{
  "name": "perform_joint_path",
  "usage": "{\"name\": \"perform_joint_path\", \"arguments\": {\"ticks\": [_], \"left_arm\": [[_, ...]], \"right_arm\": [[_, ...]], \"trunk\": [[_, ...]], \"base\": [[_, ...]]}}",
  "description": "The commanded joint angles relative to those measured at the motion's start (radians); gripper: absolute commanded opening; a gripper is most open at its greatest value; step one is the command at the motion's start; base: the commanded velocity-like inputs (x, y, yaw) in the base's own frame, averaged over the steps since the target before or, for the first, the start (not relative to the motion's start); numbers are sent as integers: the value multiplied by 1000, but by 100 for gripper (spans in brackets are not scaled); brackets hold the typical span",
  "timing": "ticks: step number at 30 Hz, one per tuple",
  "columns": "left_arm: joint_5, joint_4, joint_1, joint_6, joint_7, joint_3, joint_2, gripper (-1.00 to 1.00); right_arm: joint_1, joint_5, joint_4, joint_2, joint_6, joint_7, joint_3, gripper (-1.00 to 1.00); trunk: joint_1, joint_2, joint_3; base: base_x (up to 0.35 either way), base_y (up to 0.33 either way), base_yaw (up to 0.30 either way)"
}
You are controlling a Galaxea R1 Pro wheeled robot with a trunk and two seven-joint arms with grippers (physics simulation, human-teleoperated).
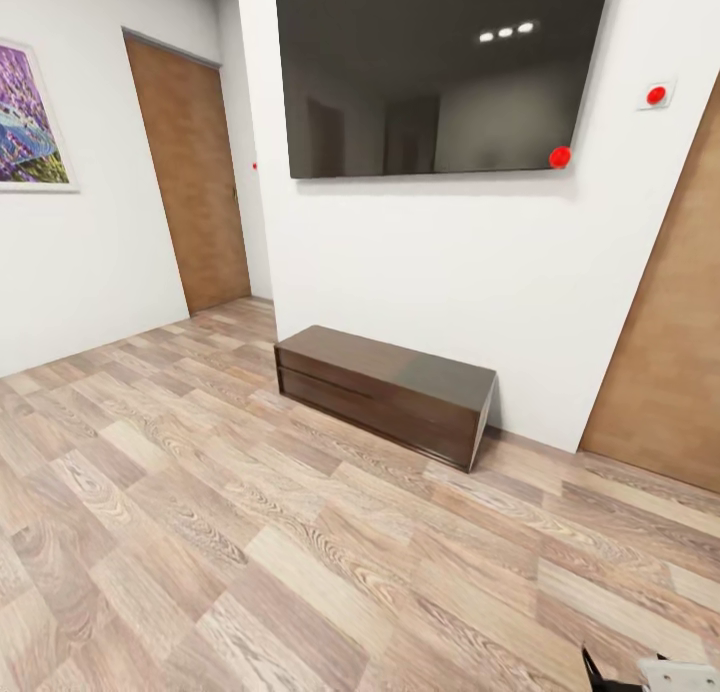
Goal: In the bedroom, move the book from the bed onto either nightstand, and place the two sandals side by side next to the bed.
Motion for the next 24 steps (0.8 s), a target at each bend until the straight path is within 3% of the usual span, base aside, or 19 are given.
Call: {"name": "perform_joint_path", "arguments": {"ticks": [1,8,24], "left_arm": [[0,-1,0,1,2,1,0,100],[0,-1,0,1,1,0,1,100],[-1,-2,-1,1,0,0,-2,100]], "right_arm": [[0,-4,-2,0,5,-3,1,100],[4,-40,-1,-4,13,44,-18,100],[5,-49,20,-12,24,62,-34,100]], "trunk": [[4,-8,-4],[31,-57,-26],[85,-155,-78]], "base": [[0,0,0],[0,0,0],[0,0,0]]}}
